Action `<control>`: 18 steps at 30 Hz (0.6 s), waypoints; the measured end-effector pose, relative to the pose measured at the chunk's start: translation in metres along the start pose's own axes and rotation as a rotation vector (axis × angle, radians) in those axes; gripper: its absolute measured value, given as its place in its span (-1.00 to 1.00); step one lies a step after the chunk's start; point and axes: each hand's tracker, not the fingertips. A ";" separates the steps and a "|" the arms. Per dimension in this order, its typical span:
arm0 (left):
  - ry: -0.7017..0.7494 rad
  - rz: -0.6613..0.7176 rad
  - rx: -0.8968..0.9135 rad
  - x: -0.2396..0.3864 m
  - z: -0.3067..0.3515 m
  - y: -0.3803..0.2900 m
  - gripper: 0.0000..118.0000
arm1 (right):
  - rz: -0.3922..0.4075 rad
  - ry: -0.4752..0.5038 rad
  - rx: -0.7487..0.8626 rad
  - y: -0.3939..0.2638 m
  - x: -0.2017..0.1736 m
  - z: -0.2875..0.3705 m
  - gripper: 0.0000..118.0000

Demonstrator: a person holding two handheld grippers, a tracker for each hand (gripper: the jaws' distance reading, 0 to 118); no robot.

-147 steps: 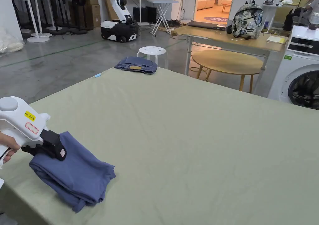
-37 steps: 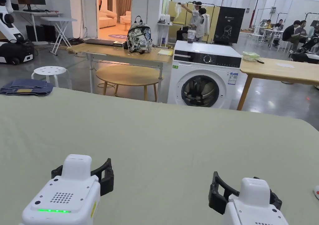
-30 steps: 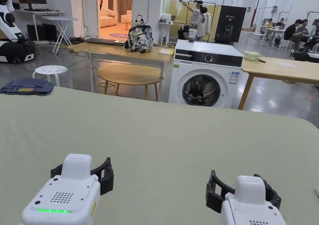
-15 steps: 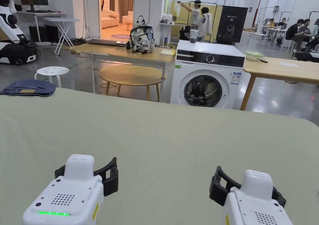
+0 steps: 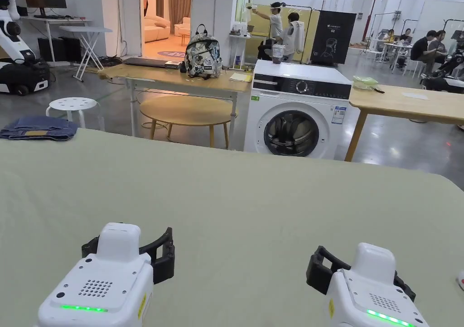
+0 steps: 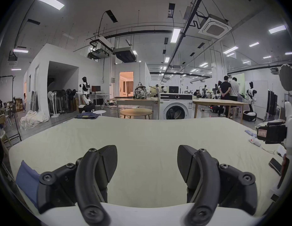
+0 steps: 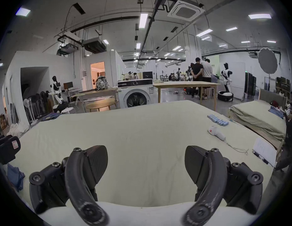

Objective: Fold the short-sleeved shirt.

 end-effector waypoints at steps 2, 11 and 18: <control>0.001 -0.003 -0.007 0.000 -0.001 0.000 0.30 | -0.006 0.006 0.001 0.002 0.001 0.003 0.67; 0.017 0.009 -0.010 -0.001 -0.002 0.001 0.30 | 0.023 0.006 0.017 0.003 -0.002 0.002 0.67; 0.025 -0.025 -0.010 -0.002 -0.002 0.002 0.30 | 0.059 0.020 0.022 0.002 -0.005 0.002 0.67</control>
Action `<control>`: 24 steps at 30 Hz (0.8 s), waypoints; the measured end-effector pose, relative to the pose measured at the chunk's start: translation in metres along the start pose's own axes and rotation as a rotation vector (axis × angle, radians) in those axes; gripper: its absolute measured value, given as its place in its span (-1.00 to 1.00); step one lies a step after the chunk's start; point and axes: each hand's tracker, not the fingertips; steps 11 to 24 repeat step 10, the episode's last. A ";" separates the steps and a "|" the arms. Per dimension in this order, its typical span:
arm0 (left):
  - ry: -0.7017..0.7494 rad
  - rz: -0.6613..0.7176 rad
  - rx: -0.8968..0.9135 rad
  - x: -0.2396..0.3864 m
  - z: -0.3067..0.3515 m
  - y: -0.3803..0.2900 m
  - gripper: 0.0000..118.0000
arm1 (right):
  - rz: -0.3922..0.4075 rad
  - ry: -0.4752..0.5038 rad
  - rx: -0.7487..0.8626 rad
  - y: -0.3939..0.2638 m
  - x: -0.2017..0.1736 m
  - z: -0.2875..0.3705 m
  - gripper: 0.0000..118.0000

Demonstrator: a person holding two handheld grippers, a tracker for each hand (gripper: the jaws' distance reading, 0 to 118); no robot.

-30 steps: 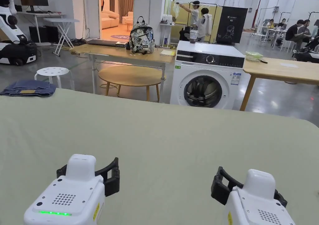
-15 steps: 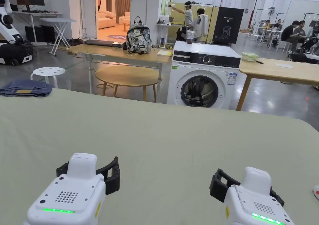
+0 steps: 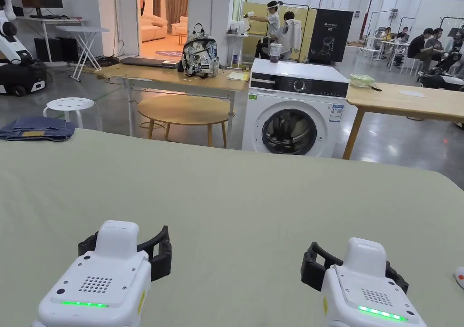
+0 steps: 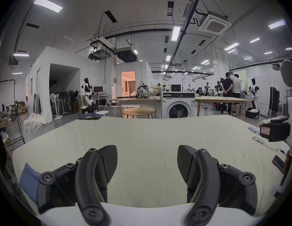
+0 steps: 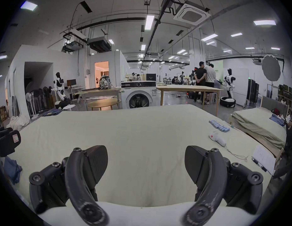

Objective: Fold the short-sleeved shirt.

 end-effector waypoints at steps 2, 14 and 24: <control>-0.003 -0.002 0.000 0.000 0.000 0.000 0.30 | 0.009 -0.002 0.002 0.000 -0.001 0.000 0.67; -0.007 0.005 -0.005 -0.001 -0.003 0.000 0.30 | -0.020 0.005 -0.030 0.001 0.004 -0.007 0.67; -0.007 0.005 -0.005 -0.001 -0.003 0.000 0.30 | -0.020 0.005 -0.030 0.001 0.004 -0.007 0.67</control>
